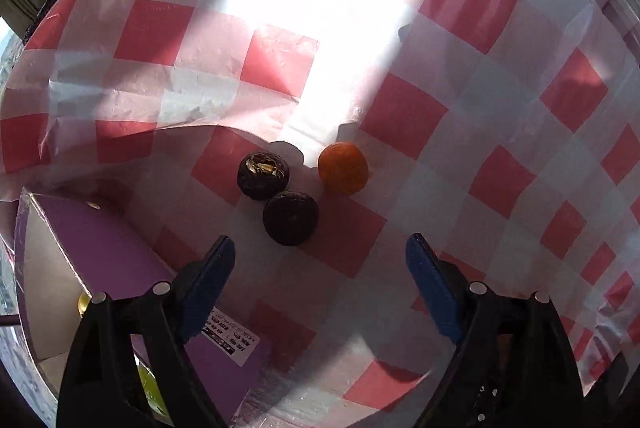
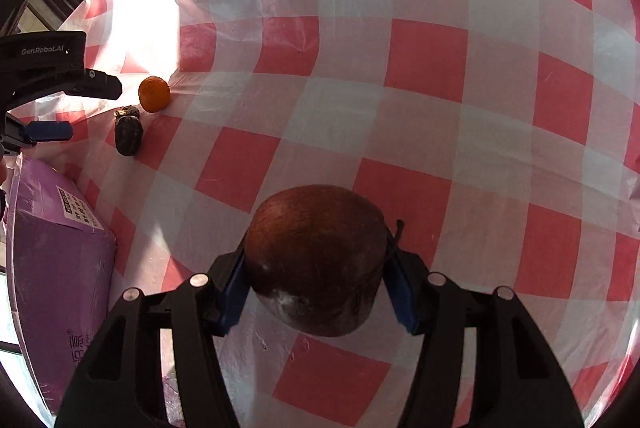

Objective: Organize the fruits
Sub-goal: 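Grasp the dark red beet with the right tool while the left tool grasps a dark date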

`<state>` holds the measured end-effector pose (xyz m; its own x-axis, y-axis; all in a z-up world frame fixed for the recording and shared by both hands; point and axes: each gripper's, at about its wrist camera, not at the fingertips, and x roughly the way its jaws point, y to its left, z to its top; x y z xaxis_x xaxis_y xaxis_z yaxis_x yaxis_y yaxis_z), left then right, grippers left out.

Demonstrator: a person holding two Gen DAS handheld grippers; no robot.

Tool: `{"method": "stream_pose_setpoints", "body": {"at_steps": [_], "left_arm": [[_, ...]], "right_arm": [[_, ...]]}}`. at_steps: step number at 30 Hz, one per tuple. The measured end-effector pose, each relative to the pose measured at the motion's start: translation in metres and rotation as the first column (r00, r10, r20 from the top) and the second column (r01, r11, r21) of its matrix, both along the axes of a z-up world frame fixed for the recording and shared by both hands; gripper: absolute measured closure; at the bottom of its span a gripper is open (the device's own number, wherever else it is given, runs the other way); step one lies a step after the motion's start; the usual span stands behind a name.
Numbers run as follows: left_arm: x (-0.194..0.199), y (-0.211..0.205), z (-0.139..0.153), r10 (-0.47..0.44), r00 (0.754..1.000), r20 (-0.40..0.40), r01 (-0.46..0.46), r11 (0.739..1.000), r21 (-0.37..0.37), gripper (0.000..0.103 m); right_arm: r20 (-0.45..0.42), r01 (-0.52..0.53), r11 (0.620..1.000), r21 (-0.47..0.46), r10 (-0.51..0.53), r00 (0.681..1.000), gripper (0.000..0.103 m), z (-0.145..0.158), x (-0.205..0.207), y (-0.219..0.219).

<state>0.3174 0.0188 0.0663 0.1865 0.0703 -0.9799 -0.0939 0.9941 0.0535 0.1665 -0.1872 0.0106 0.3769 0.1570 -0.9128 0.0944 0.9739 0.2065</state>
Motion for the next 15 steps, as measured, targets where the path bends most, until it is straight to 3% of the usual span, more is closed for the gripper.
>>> {"method": "stream_pose_setpoints", "body": {"at_steps": [1,5,7,9,10,11,15], "left_arm": [[0.006,-0.001,-0.011,0.020,1.000,-0.017,-0.019,0.999,0.034,0.031],[0.020,0.007,-0.042,0.083,0.995,-0.047,-0.078,0.993,0.093,0.036],[0.021,0.011,-0.055,0.087,0.994,-0.069,-0.083,0.995,0.063,0.038],[0.017,0.014,-0.055,0.082,0.996,-0.040,-0.081,0.996,0.031,0.046],[0.015,0.012,-0.054,0.060,0.998,-0.033,-0.059,0.998,0.017,0.059],[0.012,0.009,-0.053,0.033,0.999,-0.029,-0.033,0.999,0.007,0.064],[-0.013,0.002,-0.054,-0.025,0.999,-0.020,0.024,0.999,-0.045,0.064]], "right_arm": [[0.000,0.002,1.000,0.002,-0.002,1.000,0.044,0.000,-0.005,-0.004],[0.006,-0.005,1.000,0.001,0.005,1.000,0.044,0.003,-0.023,-0.018],[0.009,-0.008,1.000,0.001,0.008,1.000,0.044,0.005,-0.025,-0.020],[0.011,-0.011,1.000,-0.001,0.011,1.000,0.044,0.007,-0.027,-0.022],[0.009,-0.012,1.000,-0.001,0.012,1.000,0.044,0.006,-0.028,-0.022],[0.010,-0.011,1.000,0.000,0.011,1.000,0.044,0.006,-0.030,-0.022],[0.004,-0.005,1.000,0.002,0.005,1.000,0.044,0.007,-0.036,-0.024]]}}
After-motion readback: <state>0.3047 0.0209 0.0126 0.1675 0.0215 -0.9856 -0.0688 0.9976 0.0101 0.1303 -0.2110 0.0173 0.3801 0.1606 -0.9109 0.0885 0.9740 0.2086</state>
